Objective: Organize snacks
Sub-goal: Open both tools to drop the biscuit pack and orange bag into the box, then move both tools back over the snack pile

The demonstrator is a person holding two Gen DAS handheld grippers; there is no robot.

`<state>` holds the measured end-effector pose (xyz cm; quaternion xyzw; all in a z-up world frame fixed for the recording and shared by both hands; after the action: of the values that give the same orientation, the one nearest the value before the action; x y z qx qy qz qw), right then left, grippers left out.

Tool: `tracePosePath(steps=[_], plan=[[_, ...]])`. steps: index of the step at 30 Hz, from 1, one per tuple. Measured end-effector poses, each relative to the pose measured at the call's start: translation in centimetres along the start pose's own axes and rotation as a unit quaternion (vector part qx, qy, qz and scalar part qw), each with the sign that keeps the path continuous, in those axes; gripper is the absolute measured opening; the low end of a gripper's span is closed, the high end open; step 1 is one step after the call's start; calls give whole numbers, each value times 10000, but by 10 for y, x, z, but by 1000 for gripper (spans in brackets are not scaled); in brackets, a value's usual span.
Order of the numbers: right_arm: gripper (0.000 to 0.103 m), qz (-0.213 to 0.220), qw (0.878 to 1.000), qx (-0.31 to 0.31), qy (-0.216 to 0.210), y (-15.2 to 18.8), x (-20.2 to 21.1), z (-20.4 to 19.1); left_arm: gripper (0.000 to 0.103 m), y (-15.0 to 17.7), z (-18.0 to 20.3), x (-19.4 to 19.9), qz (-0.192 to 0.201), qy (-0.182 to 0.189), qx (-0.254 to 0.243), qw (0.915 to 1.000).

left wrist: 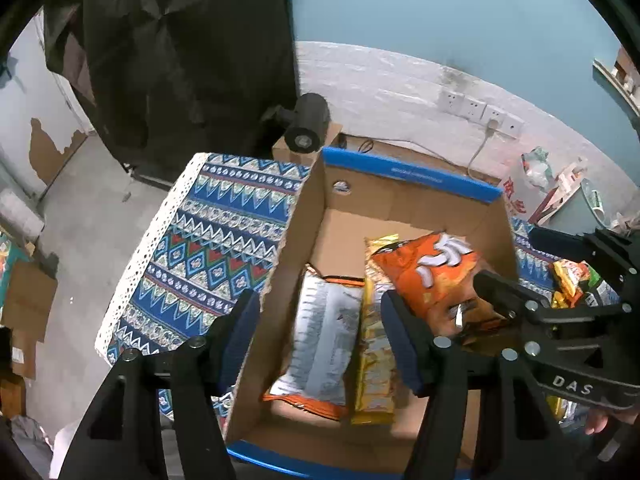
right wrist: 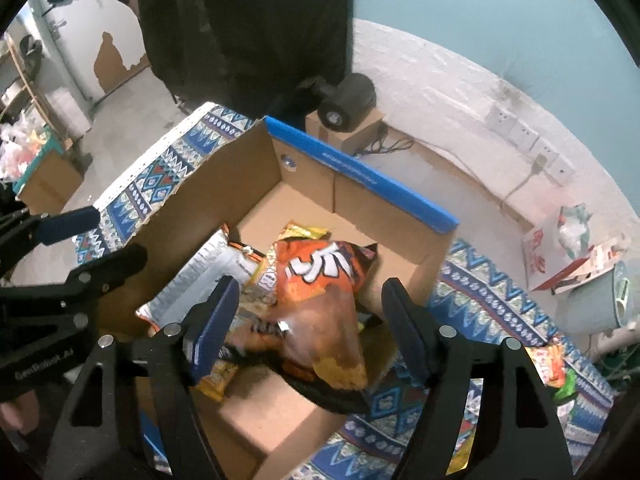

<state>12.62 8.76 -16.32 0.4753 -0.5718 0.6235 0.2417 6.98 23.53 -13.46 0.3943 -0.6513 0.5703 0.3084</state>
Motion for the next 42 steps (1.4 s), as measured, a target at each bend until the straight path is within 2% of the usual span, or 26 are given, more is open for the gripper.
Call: tracePosePath(steps=[6, 17, 22, 35, 42], plan=[[81, 320, 9990, 2, 298, 2, 25, 31, 66, -4, 27, 0, -29, 126, -236, 9996], [82, 364, 9970, -404, 545, 30, 52, 102, 70, -15, 81, 12, 25, 414, -613, 9973], [83, 388, 9957, -448, 717, 43, 63, 127, 72, -18, 107, 16, 60, 430, -855, 9954], [83, 325, 9917, -785, 963, 84, 76, 196, 72, -20, 184, 16, -9, 711, -1482, 9864], [83, 205, 9875, -1100, 1108, 110, 79, 242, 72, -20, 228, 14, -44, 885, -1864, 9785]])
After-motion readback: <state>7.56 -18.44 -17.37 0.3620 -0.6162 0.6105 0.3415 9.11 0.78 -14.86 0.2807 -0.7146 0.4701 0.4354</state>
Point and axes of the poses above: each gripper's, at about its wrist camera, not at the fingertips, and x roughly against the way its jaws point, z to its right, y to its underside, the point moved 9 cm from there along -x, roughly the way its jaws point, and after that the axes turned 14 degrees about -x, right-handed, at the moved point
